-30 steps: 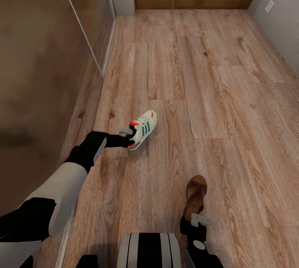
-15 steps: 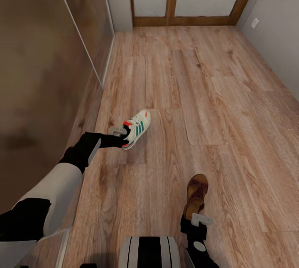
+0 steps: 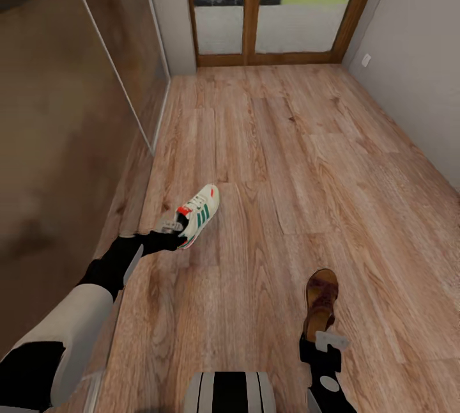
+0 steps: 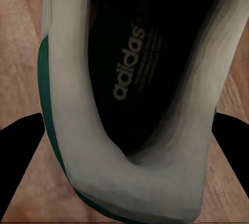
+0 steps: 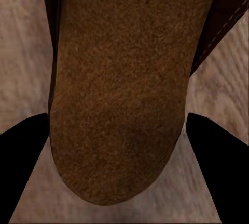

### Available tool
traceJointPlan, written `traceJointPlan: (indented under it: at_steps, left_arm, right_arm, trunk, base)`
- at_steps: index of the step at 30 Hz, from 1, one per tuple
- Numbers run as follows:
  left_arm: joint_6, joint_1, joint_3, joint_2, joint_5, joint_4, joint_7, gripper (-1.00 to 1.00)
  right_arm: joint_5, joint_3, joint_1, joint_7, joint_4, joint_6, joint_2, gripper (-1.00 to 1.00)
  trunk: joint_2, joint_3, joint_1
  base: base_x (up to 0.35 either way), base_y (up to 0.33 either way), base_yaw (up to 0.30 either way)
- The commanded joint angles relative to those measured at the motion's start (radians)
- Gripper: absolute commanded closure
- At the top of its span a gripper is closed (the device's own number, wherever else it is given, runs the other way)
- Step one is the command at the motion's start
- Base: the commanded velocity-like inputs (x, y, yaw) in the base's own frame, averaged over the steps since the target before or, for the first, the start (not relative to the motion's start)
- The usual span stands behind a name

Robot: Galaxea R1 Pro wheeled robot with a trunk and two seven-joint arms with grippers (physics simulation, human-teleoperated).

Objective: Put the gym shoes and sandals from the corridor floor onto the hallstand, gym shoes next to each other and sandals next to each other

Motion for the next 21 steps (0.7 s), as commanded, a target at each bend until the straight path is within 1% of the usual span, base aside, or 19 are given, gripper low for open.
traceJointPlan:
  at_steps: [1,3,4,6,7,8,9,10,12,13,14,15,16,17,21]
  left_arm:
    - [-0.011,0.012,0.0,0.001,-0.008,-0.002,-0.003,1.0]
    - [-0.051,0.055,0.001,0.003,-0.007,-0.003,0.016,1.0]
    - [-0.07,0.078,0.001,0.003,-0.006,-0.003,0.03,1.0]
    - [-0.155,0.151,0.002,0.004,-0.004,-0.002,0.076,1.0]
    - [-0.188,0.176,0.003,0.003,-0.004,0.0,0.091,1.0]
    - [-0.22,0.2,0.003,0.003,-0.004,0.002,0.105,1.0]
    - [-0.263,0.237,0.003,0.003,-0.003,0.005,0.127,1.0]
    - [-0.303,0.276,0.015,0.002,-0.002,0.008,0.151,1.0]
    - [-0.354,0.319,0.054,0.001,-0.001,0.01,0.175,1.0]
    - [-0.367,0.328,0.065,0.0,0.0,0.011,0.178,1.0]
    - [-0.394,0.346,0.087,-0.001,0.0,0.012,0.183,1.0]
    - [-0.447,0.386,0.114,-0.003,0.0,0.012,0.19,1.0]
    - [-0.479,0.415,0.124,-0.004,-0.002,0.013,0.195,1.0]
    - [-0.498,0.435,0.128,-0.005,-0.002,0.013,0.2,1.0]
    - [-0.544,0.48,0.133,-0.006,-0.002,0.013,0.211,1.0]
  right_arm:
    - [-0.005,0.002,0.0,-0.003,0.007,-0.005,-0.004,1.0]
    - [0.003,0.002,0.002,-0.002,0.04,-0.007,-0.013,1.0]
    - [0.014,0.002,0.002,-0.002,0.056,-0.012,-0.014,1.0]
    - [0.074,0.003,0.002,-0.002,0.113,-0.044,-0.017,1.0]
    - [0.092,0.003,0.002,-0.002,0.136,-0.061,-0.017,1.0]
    - [0.107,0.003,0.002,-0.002,0.156,-0.078,-0.017,1.0]
    - [0.12,0.003,0.002,-0.002,0.176,-0.104,-0.017,1.0]
    - [0.127,0.003,0.002,-0.002,0.186,-0.121,-0.016,1.0]
    - [0.132,0.005,0.002,-0.003,0.187,-0.132,-0.015,1.0]
    - [0.132,0.006,0.002,-0.003,0.186,-0.134,-0.015,1.0]
    - [0.134,0.006,0.002,-0.003,0.185,-0.135,-0.015,1.0]
    - [0.135,0.008,0.002,-0.004,0.186,-0.137,-0.013,1.0]
    - [0.136,0.008,0.002,-0.005,0.187,-0.14,-0.012,1.0]
    - [0.136,0.008,0.002,-0.005,0.187,-0.141,-0.012,1.0]
    - [0.136,0.008,0.002,-0.006,0.188,-0.143,-0.013,1.0]
  trunk:
    - [0.0,0.005,-0.001]
    - [0.001,0.016,-0.002]
    - [0.001,0.021,-0.002]
    - [0.001,0.032,-0.003]
    - [0.001,0.038,-0.003]
    - [0.002,0.043,-0.004]
    - [0.002,0.048,-0.004]
    - [0.002,0.054,-0.005]
    - [0.003,0.065,-0.006]
    - [0.003,0.07,-0.006]
    - [0.003,0.075,-0.006]
    - [0.003,0.081,-0.007]
    - [0.004,0.086,-0.007]
    - [0.004,0.092,-0.008]
    - [0.005,0.113,-0.01]
  base:
    - [0.0,0.0,-0.101]
    - [0.0,0.0,-0.101]
    - [0.0,0.0,-0.101]
    - [0.0,0.0,-0.101]
    - [0.0,0.0,-0.1]
    - [0.0,0.0,-0.08]
    - [0.0,0.0,-0.041]
    - [0.0,0.0,-0.021]
    - [0.0,0.0,-0.011]
    - [0.0,0.0,-0.007]
    - [0.0,0.0,-0.004]
    - [0.0,0.0,-0.002]
    - [0.0,0.0,-0.005]
    - [0.0,0.0,-0.024]
    - [0.0,0.0,-0.046]
